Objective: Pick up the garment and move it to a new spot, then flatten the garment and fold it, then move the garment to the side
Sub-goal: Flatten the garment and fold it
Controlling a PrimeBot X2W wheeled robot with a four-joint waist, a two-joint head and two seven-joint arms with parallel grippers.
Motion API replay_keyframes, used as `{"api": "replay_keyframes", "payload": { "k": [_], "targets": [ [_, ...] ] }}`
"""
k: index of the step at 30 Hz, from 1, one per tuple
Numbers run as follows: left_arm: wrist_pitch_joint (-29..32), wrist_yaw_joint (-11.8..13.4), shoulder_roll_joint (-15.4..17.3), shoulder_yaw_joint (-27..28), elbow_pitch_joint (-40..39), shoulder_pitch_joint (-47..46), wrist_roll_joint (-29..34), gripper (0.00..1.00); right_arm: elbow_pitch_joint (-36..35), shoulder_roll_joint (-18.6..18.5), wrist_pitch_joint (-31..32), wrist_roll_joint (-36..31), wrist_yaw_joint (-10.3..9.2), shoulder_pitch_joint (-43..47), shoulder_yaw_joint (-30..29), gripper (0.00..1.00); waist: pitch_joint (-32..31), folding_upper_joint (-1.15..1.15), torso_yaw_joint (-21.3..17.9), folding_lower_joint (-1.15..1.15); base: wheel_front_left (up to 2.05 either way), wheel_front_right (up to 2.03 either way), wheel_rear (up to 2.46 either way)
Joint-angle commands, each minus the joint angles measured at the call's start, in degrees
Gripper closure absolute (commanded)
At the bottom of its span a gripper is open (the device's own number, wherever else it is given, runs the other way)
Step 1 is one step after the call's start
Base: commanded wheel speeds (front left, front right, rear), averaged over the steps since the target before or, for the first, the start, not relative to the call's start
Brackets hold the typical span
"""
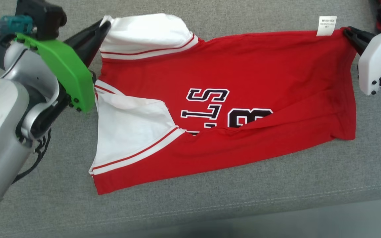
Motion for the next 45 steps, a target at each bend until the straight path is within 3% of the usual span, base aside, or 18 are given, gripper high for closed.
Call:
{"api": "replay_keyframes", "payload": {
  "k": [1,9,18,24,26,29,31,32,45],
  "targets": [
    [-0.5,1.1,1.6,0.4,-2.3,2.6,-0.6,1.0,-0.4,-0.8,-1.3,-0.5,-0.02,1.5,0.7,1.0,-2.0,0.0,0.1,0.0,0.0,0.0,0.0],
    [-0.4,7.0,8.8,0.5,-15.6,13.9,-2.2,1.0,-4.2,-3.4,-5.4,0.7,-0.02,6.3,3.6,1.0,-6.2,0.0,0.1,0.0,0.0,0.0,0.0],
    [-1.2,11.5,10.7,-1.3,-23.1,23.8,-4.6,1.0,-7.6,-4.9,-5.3,-0.7,-0.02,9.3,7.6,1.0,-8.8,0.0,-0.4,0.0,0.0,0.0,0.0],
    [-2.2,12.6,10.5,-2.1,-23.3,27.7,-5.6,1.0,-7.4,-5.6,-6.5,-1.7,-0.02,10.5,9.4,1.0,-8.9,0.0,-0.3,0.0,0.0,0.0,0.0],
    [-2.5,12.5,10.2,-2.5,-23.0,28.5,-5.9,1.0,-7.4,-5.7,-7.0,-2.2,-0.02,11.3,10.1,0.66,-8.9,0.0,-0.4,0.0,0.0,0.0,0.0],
    [-2.9,13.0,9.8,-2.8,-22.5,30.1,-6.9,1.0,-7.5,-6.0,-8.7,-2.3,-0.02,12.8,10.6,0.03,-8.9,0.0,-0.7,0.0,0.0,0.0,0.0],
    [-3.4,13.1,10.1,-2.9,-22.4,30.9,-7.0,0.55,-7.3,-6.0,-9.6,-2.3,-0.02,13.9,10.5,0.0,-9.0,0.0,-1.0,0.0,0.0,0.0,0.0],
    [-3.7,13.3,10.2,-2.8,-22.4,31.2,-7.1,0.0,-7.4,-6.0,-10.0,-2.2,-0.02,14.6,10.4,0.0,-9.1,0.0,-1.1,0.0,0.0,0.0,0.0],
    [-8.8,16.7,11.3,-1.1,-25.9,35.8,-6.5,0.0,-10.0,-8.0,-9.5,0.0,-0.02,24.5,7.5,0.0,-12.0,0.0,-2.8,0.0,0.0,0.0,0.0]
  ]
}}
